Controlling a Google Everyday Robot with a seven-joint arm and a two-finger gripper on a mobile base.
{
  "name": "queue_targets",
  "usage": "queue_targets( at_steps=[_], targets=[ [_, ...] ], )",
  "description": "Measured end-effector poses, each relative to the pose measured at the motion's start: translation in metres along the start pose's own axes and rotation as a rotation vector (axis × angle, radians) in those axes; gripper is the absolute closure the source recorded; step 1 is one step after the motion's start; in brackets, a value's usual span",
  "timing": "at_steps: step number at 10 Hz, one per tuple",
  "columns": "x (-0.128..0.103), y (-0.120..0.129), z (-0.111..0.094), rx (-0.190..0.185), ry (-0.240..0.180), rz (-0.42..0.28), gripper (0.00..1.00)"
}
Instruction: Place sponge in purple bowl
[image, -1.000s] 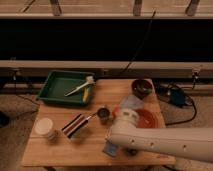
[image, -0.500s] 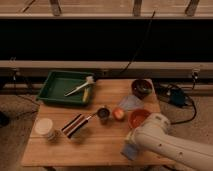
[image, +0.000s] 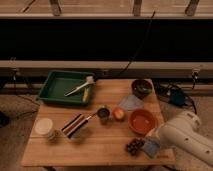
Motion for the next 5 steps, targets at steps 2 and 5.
queue_targets(
  at_steps=[2,5],
  targets=[
    [0.034,0.004,-0.015,-0.033,0.026,0.026,0.93],
    [0.063,-0.016,-0.021,-0.047,0.044,0.032,0.93]
  ],
)
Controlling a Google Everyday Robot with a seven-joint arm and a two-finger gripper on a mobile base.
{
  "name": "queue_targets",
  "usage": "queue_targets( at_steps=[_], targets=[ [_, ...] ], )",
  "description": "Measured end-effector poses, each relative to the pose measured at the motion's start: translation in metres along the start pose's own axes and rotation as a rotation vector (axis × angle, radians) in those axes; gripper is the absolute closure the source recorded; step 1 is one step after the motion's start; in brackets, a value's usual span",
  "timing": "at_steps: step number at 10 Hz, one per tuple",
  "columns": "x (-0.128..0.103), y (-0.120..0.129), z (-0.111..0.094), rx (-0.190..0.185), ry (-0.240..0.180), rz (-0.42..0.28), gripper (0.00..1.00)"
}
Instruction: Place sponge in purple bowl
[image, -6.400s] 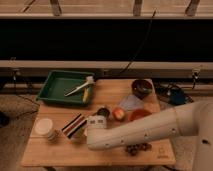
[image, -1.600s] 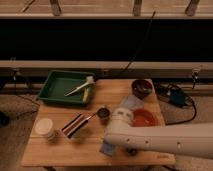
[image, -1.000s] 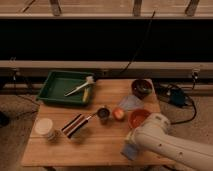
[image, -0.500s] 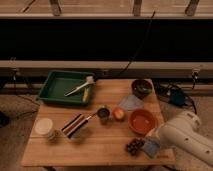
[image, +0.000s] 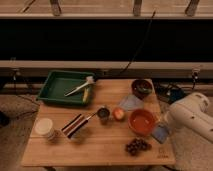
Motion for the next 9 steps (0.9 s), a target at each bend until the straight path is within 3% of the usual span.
queue_targets(
  at_steps=[6,9],
  targets=[
    [0.004,-0.001,0.0,-0.004,0.0,0.004,0.93],
    [0.044,-0.016,0.002,0.009,-0.007,0.062,0.93]
  ],
)
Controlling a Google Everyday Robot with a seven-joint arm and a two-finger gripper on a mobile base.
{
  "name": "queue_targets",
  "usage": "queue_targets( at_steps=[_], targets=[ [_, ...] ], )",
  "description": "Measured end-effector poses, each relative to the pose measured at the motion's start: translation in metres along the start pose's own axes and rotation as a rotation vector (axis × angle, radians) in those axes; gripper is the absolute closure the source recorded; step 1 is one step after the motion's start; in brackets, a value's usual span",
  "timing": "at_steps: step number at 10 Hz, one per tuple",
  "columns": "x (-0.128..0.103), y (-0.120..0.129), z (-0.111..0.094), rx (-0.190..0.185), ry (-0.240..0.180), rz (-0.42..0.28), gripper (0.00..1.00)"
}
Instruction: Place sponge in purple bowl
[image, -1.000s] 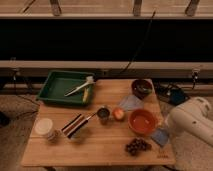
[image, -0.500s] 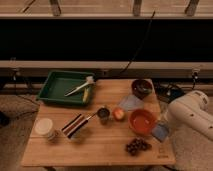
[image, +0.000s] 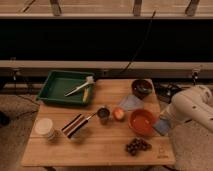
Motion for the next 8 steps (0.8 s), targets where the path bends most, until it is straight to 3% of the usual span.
queue_targets(
  at_steps=[3,6,8],
  targets=[
    [0.055,-0.056,0.001,0.019,-0.001,0.013,0.93],
    [0.09,-0.104,0.0,0.028,0.013,0.003,0.93],
    [0.104,-0.134,0.004,0.041,0.053,-0.011,0.93]
  ],
)
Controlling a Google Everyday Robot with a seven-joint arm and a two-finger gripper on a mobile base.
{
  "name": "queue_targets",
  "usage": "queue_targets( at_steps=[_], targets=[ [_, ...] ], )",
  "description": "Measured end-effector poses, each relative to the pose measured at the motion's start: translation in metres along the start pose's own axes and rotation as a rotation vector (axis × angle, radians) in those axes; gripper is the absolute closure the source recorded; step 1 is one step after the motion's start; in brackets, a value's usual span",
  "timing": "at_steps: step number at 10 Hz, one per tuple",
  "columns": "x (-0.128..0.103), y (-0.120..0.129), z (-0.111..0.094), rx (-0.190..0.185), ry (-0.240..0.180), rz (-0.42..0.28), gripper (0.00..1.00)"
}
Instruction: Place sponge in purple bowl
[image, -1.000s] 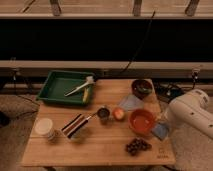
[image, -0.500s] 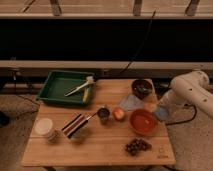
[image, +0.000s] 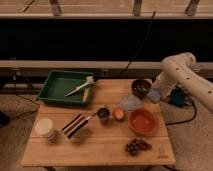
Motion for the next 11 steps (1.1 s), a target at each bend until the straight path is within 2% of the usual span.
queue_targets(
  at_steps=[1,5,6,7,9,10,11],
  targets=[
    [0.003,-0.014,0.003,0.018,0.016,-0.002,0.93],
    [0.011,-0.065,0.008,0.079,0.027,-0.008,0.93],
    [0.011,-0.074,0.009,0.095,0.035,-0.012,0.9],
    [0.012,-0.08,0.011,0.11,0.04,-0.01,0.84],
    [0.013,-0.1,0.019,0.15,0.05,-0.006,0.61],
    [0.017,-0.102,0.023,0.159,0.058,0.001,0.53],
    [0.023,-0.104,0.029,0.168,0.068,0.013,0.41]
  ],
)
